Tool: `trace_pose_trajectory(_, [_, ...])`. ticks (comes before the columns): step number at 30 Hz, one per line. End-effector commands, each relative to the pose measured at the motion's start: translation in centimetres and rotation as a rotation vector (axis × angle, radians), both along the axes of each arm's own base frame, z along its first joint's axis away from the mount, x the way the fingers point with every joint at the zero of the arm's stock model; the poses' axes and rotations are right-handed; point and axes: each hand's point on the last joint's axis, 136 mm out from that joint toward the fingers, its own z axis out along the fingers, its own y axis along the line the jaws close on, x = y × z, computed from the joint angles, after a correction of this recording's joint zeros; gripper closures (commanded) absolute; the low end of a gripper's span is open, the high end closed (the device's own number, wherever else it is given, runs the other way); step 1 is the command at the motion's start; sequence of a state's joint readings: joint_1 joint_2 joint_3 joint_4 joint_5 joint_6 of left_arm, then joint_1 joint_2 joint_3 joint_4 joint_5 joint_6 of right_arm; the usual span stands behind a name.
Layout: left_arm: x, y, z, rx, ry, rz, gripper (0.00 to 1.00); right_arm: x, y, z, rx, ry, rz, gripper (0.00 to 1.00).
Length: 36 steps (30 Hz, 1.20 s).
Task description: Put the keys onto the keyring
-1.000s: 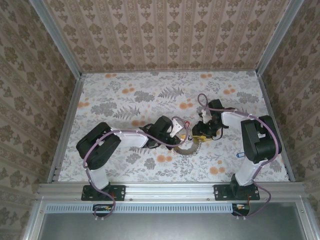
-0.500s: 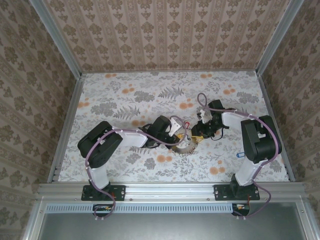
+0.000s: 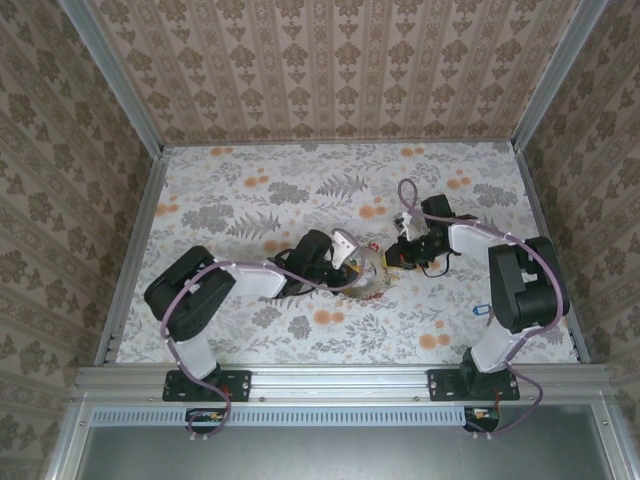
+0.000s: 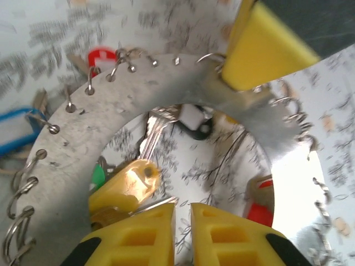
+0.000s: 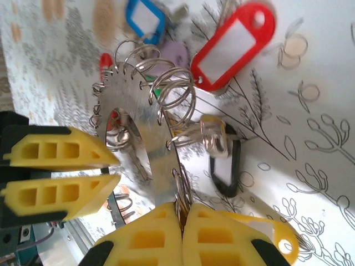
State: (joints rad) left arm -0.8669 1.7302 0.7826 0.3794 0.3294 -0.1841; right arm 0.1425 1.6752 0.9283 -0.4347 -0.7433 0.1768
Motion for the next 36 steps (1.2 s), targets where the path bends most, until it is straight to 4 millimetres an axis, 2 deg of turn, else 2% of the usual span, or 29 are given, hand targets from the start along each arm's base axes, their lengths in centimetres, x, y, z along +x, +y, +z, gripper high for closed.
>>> trace_pose_trajectory(1, [1.6,0.1,5.7,-0.133,-0.129,0.053,0.82,1.1,0.4,3.2,0.098,-0.084,-0.020,0.99])
trace_pose_trajectory(4, [2.7,1.8,8.8,-0.200,-0.205,0.147,0.77,1.5,0.2,4.6,0.141,-0.125,-0.046,1.00])
trace_pose_trajectory(7, [4.5,4.4,10.7,-0.271,-0.184,0.309,0.70,1.8,0.2,6.2,0.198,-0.167,-0.069,1.00])
trace_pose_trajectory(12, [6.9,8.5,11.9,-0.365,-0.043,0.506,0.65,2.4,0.5,8.9,0.275,-0.234,-0.085,1.00])
trace_pose_trajectory(14, [7.3,9.3,12.2,-0.395,0.034,0.517,0.60,2.6,0.5,9.7,0.287,-0.260,-0.093,1.00])
trace_pose_trajectory(18, [7.6,9.5,13.1,-0.459,0.124,0.486,0.54,2.9,0.4,10.8,0.294,-0.301,-0.102,1.00])
trace_pose_trajectory(24, [7.2,8.7,12.7,-0.502,0.251,0.466,0.44,3.3,0.6,12.4,0.336,-0.330,-0.116,1.00])
trace_pose_trajectory(30, [7.2,6.7,12.1,-0.562,0.393,0.423,0.45,3.6,0.7,13.6,0.365,-0.347,-0.125,1.00])
trace_pose_trajectory(36, [7.3,4.5,12.0,-0.613,0.447,0.368,0.47,3.7,0.8,14.0,0.374,-0.349,-0.125,1.00])
